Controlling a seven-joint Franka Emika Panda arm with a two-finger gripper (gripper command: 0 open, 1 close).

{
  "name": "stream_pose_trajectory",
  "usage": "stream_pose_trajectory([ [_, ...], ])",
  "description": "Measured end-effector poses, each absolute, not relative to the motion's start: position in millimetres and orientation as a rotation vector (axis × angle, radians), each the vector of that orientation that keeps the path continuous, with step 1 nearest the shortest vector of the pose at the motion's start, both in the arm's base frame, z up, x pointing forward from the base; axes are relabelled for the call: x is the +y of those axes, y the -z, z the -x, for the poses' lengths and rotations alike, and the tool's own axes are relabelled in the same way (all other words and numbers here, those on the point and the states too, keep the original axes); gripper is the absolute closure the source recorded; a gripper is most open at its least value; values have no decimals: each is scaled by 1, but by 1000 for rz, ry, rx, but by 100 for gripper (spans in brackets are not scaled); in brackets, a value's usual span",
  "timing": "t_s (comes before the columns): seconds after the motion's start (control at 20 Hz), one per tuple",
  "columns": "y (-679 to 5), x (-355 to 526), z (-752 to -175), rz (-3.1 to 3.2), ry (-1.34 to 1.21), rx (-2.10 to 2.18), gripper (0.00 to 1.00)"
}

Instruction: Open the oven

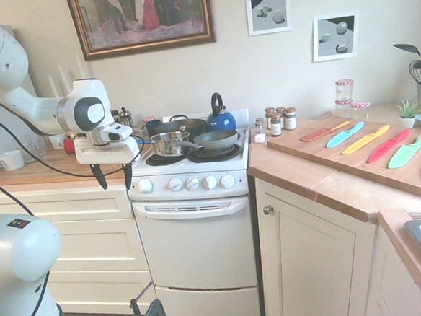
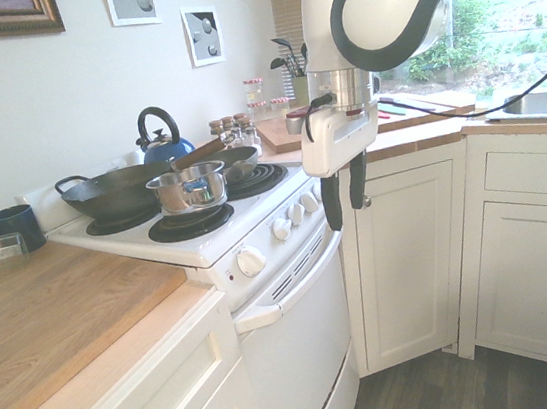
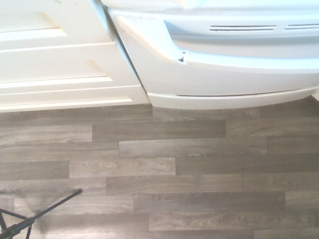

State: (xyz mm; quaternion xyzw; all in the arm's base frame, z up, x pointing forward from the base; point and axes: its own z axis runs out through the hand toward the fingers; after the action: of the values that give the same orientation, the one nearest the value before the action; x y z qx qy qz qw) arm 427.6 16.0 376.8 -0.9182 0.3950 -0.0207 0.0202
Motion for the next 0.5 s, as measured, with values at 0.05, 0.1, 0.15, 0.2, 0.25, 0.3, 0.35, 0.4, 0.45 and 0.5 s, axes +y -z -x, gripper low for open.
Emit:
stream_pose_trajectory([
  [0.05,-376,16,-428,2850,64,1224,0],
  [0.1,-375,16,-427,2855,60,1223,0],
  [0.15,-372,15,-426,2859,48,1225,0],
  [0.2,-368,14,-425,2863,32,1231,0],
  [0.25,-361,12,-425,2866,8,1239,0],
  [0.3,-351,10,-426,2873,-14,1244,0],
  [0.35,-340,8,-429,2879,-24,1253,0],
  [0.4,-327,4,-433,2879,-28,1278,0],
  [0.45,-311,-1,-437,2879,-35,1289,0],
  [0.5,-294,-6,-441,2878,-45,1299,0],
])
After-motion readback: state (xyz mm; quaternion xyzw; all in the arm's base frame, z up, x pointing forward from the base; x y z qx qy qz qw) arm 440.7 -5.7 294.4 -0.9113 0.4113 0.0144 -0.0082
